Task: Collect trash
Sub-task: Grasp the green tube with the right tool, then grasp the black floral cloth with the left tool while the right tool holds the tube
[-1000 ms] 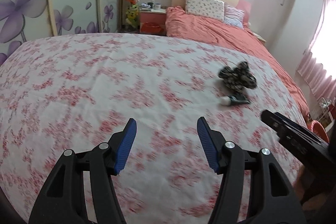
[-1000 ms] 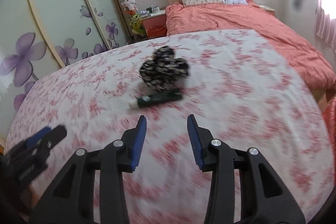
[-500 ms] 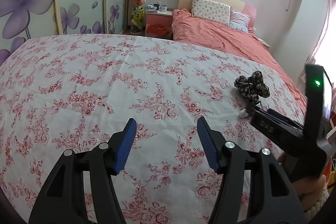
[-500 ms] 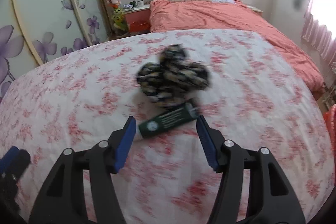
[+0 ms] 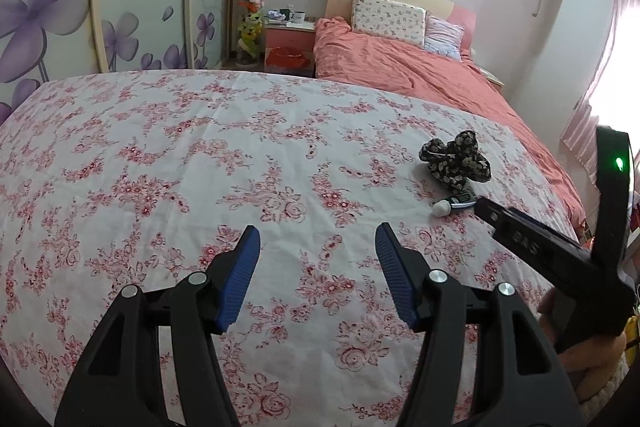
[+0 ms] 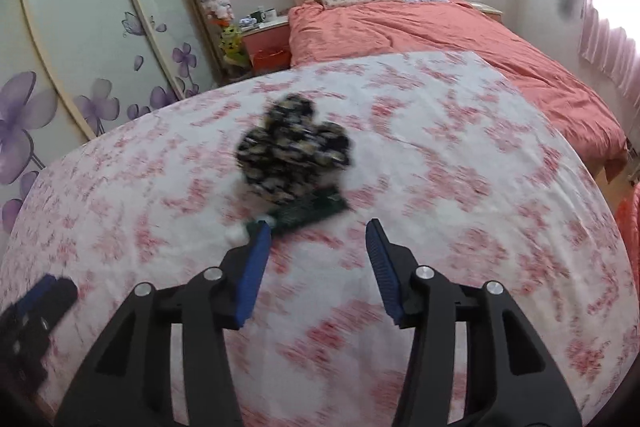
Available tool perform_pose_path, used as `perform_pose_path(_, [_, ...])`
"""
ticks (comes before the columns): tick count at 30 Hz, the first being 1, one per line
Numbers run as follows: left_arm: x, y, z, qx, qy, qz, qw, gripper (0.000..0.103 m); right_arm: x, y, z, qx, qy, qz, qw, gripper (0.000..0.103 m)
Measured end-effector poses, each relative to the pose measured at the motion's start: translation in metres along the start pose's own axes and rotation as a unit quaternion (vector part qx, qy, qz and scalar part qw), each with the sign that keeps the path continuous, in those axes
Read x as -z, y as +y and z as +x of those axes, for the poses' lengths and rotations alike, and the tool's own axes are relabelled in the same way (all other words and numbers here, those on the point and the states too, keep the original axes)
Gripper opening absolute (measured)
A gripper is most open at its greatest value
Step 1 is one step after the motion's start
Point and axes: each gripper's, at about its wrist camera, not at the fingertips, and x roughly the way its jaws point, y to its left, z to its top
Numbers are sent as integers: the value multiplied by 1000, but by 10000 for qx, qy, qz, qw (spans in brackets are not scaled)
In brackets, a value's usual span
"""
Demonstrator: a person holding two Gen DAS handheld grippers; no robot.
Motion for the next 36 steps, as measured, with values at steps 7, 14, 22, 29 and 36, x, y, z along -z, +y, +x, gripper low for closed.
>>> perform_pose_path(7, [-4, 13, 0, -139, -19, -91, 9999, 60, -14, 41, 29, 450, 60, -182, 9988, 57])
perform_pose_path(14, [-2, 14, 1, -104, 5, -113, 9999, 60, -7, 12, 28, 793, 287, -169, 9963, 53])
perform_pose_path(22, [-2, -6, 4, 23, 16, 20, 10000, 60, -1, -35, 16, 379, 263, 102, 9989, 36])
perform_pose_path(29, [-5, -24, 11, 113, 44, 163, 9998, 60, -1, -31, 16, 132, 334, -261, 9990, 18])
perform_pose_path(36, [-18, -67, 35, 425, 25, 487, 9979, 70, 7, -62, -3, 218, 230, -321, 9990, 18])
